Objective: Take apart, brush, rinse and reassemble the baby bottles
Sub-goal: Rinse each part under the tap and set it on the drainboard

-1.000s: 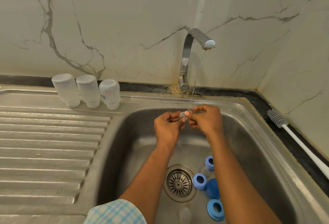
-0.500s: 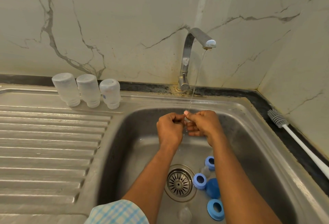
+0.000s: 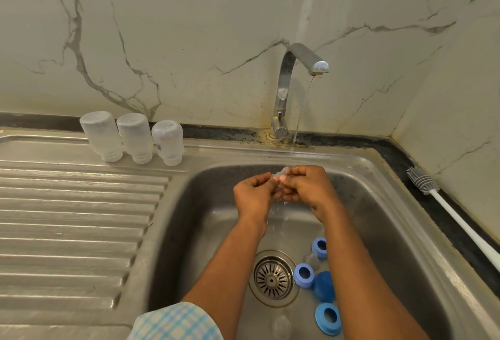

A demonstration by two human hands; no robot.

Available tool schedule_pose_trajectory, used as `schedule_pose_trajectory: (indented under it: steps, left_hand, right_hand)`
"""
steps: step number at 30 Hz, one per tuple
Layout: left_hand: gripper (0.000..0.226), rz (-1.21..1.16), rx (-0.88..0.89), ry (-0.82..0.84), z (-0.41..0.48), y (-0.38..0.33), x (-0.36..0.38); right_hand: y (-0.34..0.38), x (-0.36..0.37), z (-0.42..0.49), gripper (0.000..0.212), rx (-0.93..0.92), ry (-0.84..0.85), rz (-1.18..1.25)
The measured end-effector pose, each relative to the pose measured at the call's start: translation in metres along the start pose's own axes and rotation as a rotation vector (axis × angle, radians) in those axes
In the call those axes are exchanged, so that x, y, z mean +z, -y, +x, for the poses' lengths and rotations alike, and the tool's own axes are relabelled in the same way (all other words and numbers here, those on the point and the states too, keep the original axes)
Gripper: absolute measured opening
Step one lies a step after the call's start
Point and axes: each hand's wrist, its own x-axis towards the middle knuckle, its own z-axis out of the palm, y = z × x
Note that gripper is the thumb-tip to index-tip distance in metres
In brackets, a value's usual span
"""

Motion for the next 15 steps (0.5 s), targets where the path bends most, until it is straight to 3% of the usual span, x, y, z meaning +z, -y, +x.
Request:
schedule_pose_trajectory:
  steps: [9, 14, 15]
  left_hand:
    - [0.021, -0.216, -0.232, 0.065, -0.0016, -0.0044, -0.0006]
    - [0.020, -0.205, -0.198, 0.029, -0.0012, -0.0041, -0.0012]
    - [0.018, -0.189, -0.181, 0.021, -0.0014, -0.0038, -0.0008]
  right_hand:
    - [-0.0051, 0.0008, 0.0050, 0.028, -0.031, -0.124, -0.101]
    - [-0.0062, -0.0001, 0.0087, 0.011, -0.004, -0.105, -0.067]
    - [-0.0057, 0.0001, 0.0087, 0.017, 0.005, -0.113, -0.064]
